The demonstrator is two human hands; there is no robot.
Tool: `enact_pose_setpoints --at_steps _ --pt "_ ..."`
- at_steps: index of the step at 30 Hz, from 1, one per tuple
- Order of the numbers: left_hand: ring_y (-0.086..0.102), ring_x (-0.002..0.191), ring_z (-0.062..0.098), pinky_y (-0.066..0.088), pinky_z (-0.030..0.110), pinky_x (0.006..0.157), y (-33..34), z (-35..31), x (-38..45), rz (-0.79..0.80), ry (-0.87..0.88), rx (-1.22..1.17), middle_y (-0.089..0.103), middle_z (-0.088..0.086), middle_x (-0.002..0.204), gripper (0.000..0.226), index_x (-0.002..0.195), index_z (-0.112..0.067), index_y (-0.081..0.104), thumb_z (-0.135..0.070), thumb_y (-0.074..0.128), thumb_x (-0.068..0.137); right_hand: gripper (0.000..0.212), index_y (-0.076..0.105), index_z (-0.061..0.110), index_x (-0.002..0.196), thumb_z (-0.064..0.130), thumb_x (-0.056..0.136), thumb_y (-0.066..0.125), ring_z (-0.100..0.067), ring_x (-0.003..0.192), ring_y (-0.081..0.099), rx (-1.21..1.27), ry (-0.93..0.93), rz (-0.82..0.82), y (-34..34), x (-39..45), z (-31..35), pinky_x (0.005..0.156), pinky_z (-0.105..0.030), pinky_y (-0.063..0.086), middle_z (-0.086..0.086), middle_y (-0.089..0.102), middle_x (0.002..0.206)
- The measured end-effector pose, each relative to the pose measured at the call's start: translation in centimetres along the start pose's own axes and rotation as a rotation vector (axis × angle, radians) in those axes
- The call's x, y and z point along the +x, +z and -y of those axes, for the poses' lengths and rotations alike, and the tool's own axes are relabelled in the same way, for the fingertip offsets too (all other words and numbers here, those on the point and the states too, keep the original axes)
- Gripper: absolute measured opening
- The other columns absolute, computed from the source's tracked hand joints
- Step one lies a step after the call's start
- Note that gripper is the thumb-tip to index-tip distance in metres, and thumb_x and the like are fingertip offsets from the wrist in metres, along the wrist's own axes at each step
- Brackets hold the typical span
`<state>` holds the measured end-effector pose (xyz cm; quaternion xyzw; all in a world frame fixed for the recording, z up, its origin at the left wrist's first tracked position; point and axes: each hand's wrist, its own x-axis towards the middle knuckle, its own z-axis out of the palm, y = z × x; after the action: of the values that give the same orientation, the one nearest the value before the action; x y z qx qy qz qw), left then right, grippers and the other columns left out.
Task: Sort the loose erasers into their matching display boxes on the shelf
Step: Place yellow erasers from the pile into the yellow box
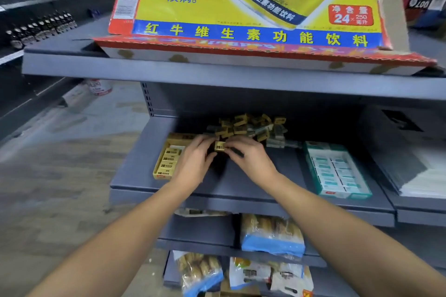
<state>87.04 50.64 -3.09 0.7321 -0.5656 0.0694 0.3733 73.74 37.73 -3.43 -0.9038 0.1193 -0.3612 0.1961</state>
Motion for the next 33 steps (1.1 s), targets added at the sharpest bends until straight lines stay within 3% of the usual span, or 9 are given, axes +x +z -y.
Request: enact_pose_setpoints --at_steps 2,7,13,21,27,33 --pt "0.06 0.101 0.021 0.035 0.012 0.086 -1.3 1.3 -0.7 -0.016 -0.061 0.027 0.062 0.006 0.114 0.034 0.118 -0.008 0.064 -0.001 0.066 0.085 0.017 0.072 0.007 0.103 0.011 0.087 0.069 -0.019 0.099 0.064 0.017 0.017 0.024 1.4 1.0 0.7 0.089 -0.033 0.052 -0.006 0.07 0.106" --pt "0.059 0.107 0.024 0.047 0.032 0.087 -4.2 4.6 -2.6 -0.034 -0.184 0.111 0.06 0.003 0.119 0.03 0.12 -0.01 0.063 -0.006 0.059 0.09 0.019 0.072 0.008 0.107 0.013 0.09 0.066 -0.021 0.102 0.063 0.024 0.07 0.143 4.8 3.4 2.7 0.09 -0.032 0.05 -0.008 0.069 0.109" --pt "0.06 0.101 0.027 0.049 0.037 0.08 -6.4 7.2 -4.0 -0.011 -0.248 0.153 0.058 0.004 0.116 0.036 0.121 -0.011 0.061 -0.005 0.058 0.086 0.02 0.072 0.012 0.108 0.016 0.093 0.06 -0.025 0.101 0.062 -0.048 0.179 0.285 8.2 5.3 3.8 0.088 -0.038 0.05 -0.008 0.069 0.109" --pt "0.059 0.102 0.023 0.049 0.038 0.084 -6.8 8.7 -4.5 -0.026 -0.273 0.148 0.058 0.002 0.116 0.035 0.121 -0.011 0.06 -0.007 0.058 0.086 0.017 0.072 0.006 0.091 0.009 0.092 0.056 -0.025 0.087 0.065 -0.098 0.238 0.343 9.6 5.8 4.3 0.079 -0.039 0.052 -0.01 0.072 0.095" --pt "0.059 0.103 0.021 0.048 0.036 0.087 -6.4 9.1 -4.1 -0.019 -0.274 0.137 0.058 0.001 0.116 0.033 0.121 -0.012 0.06 -0.009 0.056 0.088 0.019 0.073 0.014 0.101 0.015 0.092 0.057 -0.022 0.091 0.065 -0.062 0.283 0.392 9.5 6.1 4.4 0.083 -0.037 0.054 -0.006 0.072 0.104" --pt "0.06 0.094 0.027 0.051 0.039 0.079 -5.3 8.6 -2.7 0.015 -0.217 0.145 0.06 0.004 0.109 0.028 0.113 -0.01 0.063 -0.009 0.058 0.085 0.023 0.073 0.015 0.101 0.015 0.089 0.053 -0.024 0.089 0.064 -0.075 0.275 0.425 8.9 5.8 4.4 0.079 -0.036 0.054 -0.007 0.071 0.102"
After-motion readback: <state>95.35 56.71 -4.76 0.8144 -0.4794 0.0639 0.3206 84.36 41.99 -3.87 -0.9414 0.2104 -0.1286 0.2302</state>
